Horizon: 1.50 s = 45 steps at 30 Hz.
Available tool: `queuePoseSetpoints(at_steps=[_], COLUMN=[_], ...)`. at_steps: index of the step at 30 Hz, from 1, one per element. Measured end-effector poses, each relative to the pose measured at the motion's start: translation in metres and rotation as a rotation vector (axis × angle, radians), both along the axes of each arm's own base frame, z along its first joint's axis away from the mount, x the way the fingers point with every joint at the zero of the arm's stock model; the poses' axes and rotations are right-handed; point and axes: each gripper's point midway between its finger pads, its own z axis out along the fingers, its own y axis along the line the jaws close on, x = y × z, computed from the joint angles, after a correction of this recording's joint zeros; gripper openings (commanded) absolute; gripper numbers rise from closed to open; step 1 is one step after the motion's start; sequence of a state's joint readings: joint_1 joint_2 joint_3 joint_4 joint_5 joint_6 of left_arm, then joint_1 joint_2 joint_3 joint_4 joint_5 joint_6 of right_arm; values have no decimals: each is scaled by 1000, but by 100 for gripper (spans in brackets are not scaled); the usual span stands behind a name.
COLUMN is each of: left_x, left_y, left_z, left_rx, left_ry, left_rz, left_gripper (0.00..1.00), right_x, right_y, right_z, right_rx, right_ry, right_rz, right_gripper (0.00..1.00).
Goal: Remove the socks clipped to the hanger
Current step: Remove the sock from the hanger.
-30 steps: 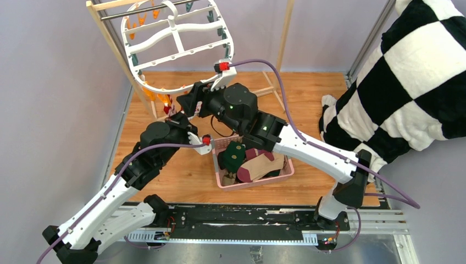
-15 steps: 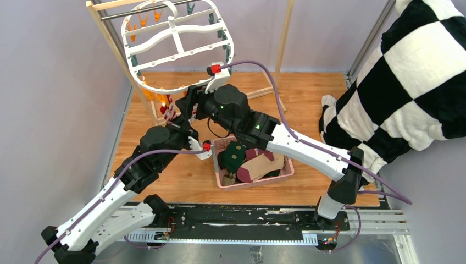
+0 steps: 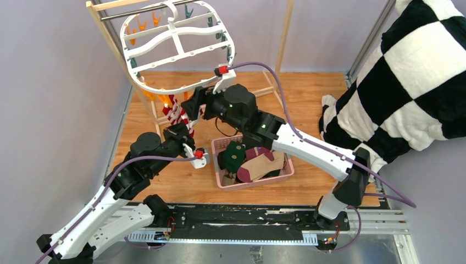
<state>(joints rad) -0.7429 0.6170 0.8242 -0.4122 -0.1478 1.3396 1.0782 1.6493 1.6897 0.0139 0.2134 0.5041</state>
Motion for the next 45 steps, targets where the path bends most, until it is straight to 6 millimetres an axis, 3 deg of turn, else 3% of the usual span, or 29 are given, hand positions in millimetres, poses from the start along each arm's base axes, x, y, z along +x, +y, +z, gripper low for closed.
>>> queuePoseSetpoints(at_steps=[3,9,12,17,19,23,27,31,33,35,37,40,45], left_x=[-10,-29,-38,-55,-61,-73,-84,-94,-96,-98,-98,-98,-99], left_y=[-4,-16,-23,-34,-38,-45,-50,-54,-55,-56,-57,-56,-51], left_z=[-6,-17,-18,-5,1,7,3,0,0,2,5,9,14], left_rx=[-69,-249,-336,-490,-541,-625,-661,-679,-685,-692,-699,-718,-741], left_ry=[75,277,364,491,531,623,710,782,798,810,814,824,841], left_rz=[-31,-65,-82,-120,-135,-160,-176,-194,-200,-203,-203,-189,-159], left_gripper=[14,15,15,12,10,8,7,7,8,17,43,80,98], right_x=[-8,-40,-56,-72,-76,-84,-84,-84,-83,-84,-85,-85,-86], right_y=[-15,-51,-59,-47,-39,-31,-31,-29,-26,-24,-23,-24,-27], right_z=[-9,-2,-7,-40,-45,-41,-22,-17,-20,-24,-25,-23,-20], right_rx=[5,90,149,192,203,250,335,379,387,387,391,399,398], right_ry=[5,-7,3,62,78,84,64,71,89,107,128,126,125], right_rz=[41,162,246,407,456,538,583,617,629,639,646,649,644], right_gripper=[88,88,88,87,86,82,77,66,56,41,26,15,13])
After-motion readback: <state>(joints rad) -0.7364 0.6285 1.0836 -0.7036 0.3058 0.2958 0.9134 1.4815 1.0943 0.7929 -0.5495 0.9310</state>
